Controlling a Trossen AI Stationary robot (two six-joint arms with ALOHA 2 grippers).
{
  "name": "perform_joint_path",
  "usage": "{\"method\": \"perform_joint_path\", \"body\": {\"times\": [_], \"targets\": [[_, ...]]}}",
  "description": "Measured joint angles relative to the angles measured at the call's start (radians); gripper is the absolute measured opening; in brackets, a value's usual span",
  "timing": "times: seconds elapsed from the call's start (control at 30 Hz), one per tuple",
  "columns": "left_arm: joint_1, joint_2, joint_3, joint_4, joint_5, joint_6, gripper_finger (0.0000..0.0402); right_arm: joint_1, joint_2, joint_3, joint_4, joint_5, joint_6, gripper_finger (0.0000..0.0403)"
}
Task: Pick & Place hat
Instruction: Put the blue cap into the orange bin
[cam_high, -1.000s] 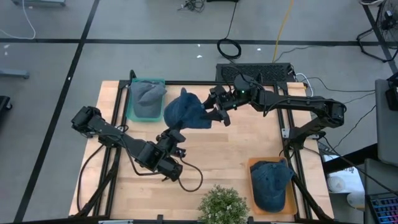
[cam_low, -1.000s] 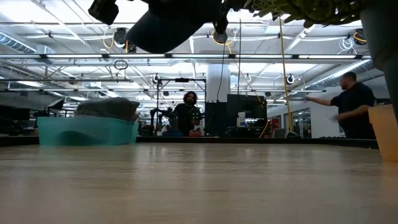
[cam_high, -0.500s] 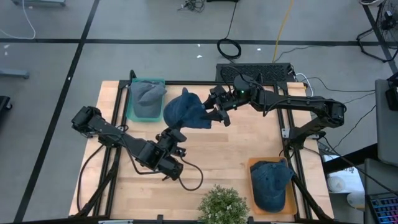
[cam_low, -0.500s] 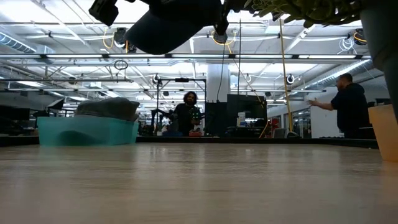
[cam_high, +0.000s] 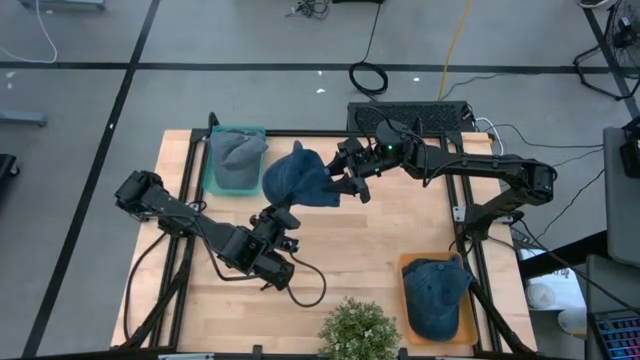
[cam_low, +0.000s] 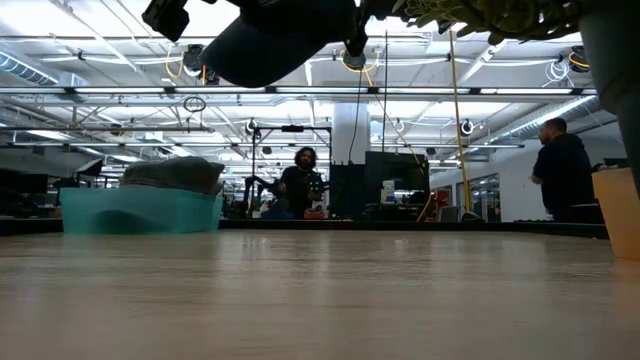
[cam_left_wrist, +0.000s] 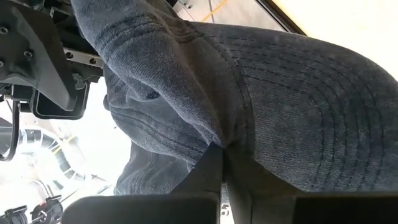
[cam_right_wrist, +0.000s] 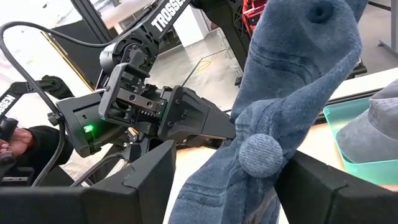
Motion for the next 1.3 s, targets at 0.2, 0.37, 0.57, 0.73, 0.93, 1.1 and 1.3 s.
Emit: {"method": "perform_joint_path", "body": {"times": [0.2, 0.37, 0.57, 0.73, 0.93, 1.1, 1.3], "targets": [[0.000, 0.000, 0.000, 0.000, 0.000, 0.006, 0.0008, 0.000, 0.000, 0.000, -0.004, 0.000, 0.000, 0.0235], [0.000, 0.000, 0.000, 0.000, 0.000, 0.005, 0.0005, 0.000, 0.000, 0.000, -0.006, 0.000, 0.000, 0.0235], [0.000, 0.000, 0.000, 0.000, 0.000, 0.005, 0.0004, 0.000, 0.000, 0.000, -0.006, 0.000, 0.000, 0.0235], [0.000, 0.000, 0.000, 0.000, 0.000, 0.005, 0.0004, 0.000, 0.000, 0.000, -0.006, 0.000, 0.000, 0.0235], [0.000, 0.000, 0.000, 0.000, 0.000, 0.005, 0.0007, 0.000, 0.000, 0.000, -0.006, 0.000, 0.000, 0.0235], [0.000, 0.000, 0.000, 0.000, 0.000, 0.004, 0.0007, 0.000, 0.000, 0.000, -0.006, 0.000, 0.000, 0.0235], [0.000, 0.000, 0.000, 0.000, 0.000, 0.005, 0.0005, 0.000, 0.000, 0.000, -0.007, 0.001, -0.027, 0.0235]]}}
